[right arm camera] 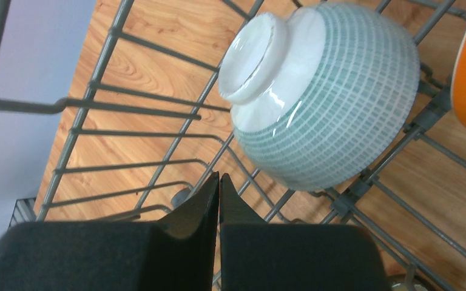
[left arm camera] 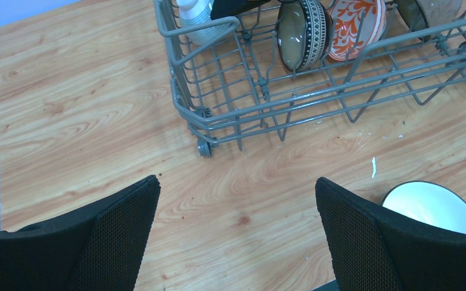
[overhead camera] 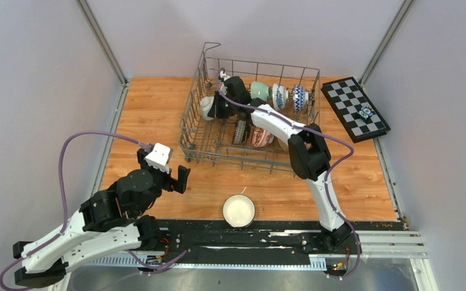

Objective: Load the bowls into the dish rack
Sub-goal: Turn the bowl upside down on the dish rack.

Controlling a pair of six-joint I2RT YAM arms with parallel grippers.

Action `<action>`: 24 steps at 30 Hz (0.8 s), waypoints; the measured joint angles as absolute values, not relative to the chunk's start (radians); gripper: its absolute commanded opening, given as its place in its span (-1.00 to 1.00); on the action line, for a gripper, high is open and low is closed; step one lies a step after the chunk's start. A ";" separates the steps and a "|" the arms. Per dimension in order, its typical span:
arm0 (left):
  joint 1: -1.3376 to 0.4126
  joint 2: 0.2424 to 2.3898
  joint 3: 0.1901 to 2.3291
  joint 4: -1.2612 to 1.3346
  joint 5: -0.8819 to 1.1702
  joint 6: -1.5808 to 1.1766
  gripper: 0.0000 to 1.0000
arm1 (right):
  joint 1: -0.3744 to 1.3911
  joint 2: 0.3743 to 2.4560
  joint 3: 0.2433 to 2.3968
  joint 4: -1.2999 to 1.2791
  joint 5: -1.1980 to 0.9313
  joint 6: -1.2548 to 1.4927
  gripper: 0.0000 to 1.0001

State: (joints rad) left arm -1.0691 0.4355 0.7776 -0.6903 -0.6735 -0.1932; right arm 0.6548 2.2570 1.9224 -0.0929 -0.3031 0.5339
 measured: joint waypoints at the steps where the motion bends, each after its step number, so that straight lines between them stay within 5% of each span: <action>1: -1.069 0.435 0.778 -0.690 -0.673 -0.193 1.00 | 0.655 2.267 1.939 -0.105 -0.298 0.534 -0.92; 24: -1.064 0.435 0.778 -0.690 -0.658 -0.190 1.00 | 0.629 2.478 2.241 -0.186 -0.029 0.580 -0.95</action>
